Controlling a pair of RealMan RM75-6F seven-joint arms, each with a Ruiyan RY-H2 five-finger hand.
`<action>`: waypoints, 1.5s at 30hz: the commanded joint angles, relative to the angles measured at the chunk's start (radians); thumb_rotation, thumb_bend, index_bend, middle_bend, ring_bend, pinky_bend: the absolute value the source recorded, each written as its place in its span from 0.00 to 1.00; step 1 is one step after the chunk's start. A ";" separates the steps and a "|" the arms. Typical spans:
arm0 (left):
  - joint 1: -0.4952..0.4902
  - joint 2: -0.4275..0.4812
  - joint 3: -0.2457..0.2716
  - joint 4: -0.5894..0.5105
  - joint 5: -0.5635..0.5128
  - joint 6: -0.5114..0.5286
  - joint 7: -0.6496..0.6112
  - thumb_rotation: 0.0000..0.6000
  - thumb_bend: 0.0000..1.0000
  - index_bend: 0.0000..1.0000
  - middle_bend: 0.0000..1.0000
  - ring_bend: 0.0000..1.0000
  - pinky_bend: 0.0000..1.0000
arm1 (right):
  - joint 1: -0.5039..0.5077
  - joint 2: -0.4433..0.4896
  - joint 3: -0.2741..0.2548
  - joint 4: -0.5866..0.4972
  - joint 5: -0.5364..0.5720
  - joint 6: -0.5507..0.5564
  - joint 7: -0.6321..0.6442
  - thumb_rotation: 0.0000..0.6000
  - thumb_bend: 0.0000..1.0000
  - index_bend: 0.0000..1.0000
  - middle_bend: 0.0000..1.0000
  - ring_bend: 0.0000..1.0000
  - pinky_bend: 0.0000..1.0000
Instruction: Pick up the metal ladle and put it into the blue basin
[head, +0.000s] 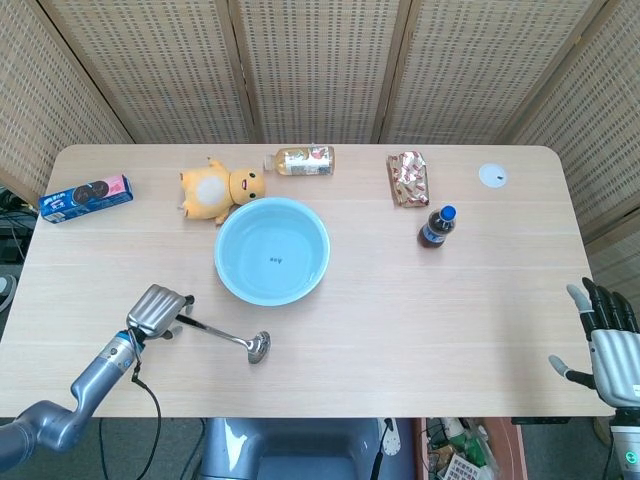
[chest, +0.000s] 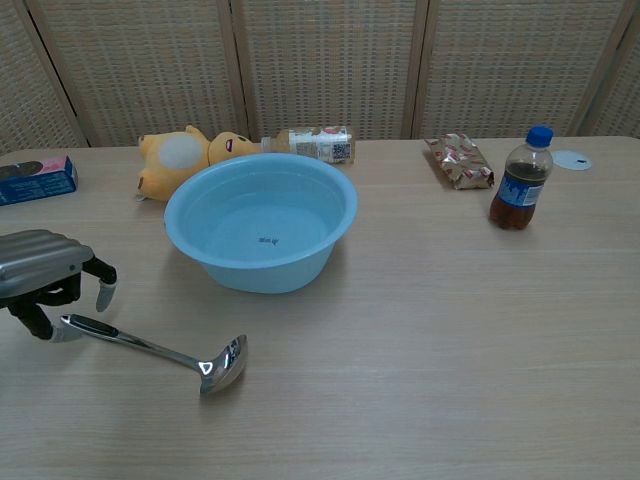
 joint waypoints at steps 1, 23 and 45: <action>-0.008 -0.010 0.001 0.004 -0.012 -0.008 0.030 1.00 0.30 0.50 1.00 1.00 1.00 | 0.000 0.001 0.000 0.000 0.001 0.000 0.001 1.00 0.00 0.00 0.00 0.00 0.00; -0.042 -0.067 0.007 0.030 -0.079 -0.056 0.122 1.00 0.31 0.52 1.00 1.00 1.00 | 0.002 0.002 -0.001 0.003 0.006 -0.005 0.008 1.00 0.00 0.00 0.00 0.00 0.00; -0.043 0.011 0.012 -0.067 -0.079 0.001 0.140 1.00 0.44 0.74 1.00 1.00 1.00 | 0.003 0.002 -0.004 0.002 0.005 -0.007 0.008 1.00 0.00 0.00 0.00 0.00 0.00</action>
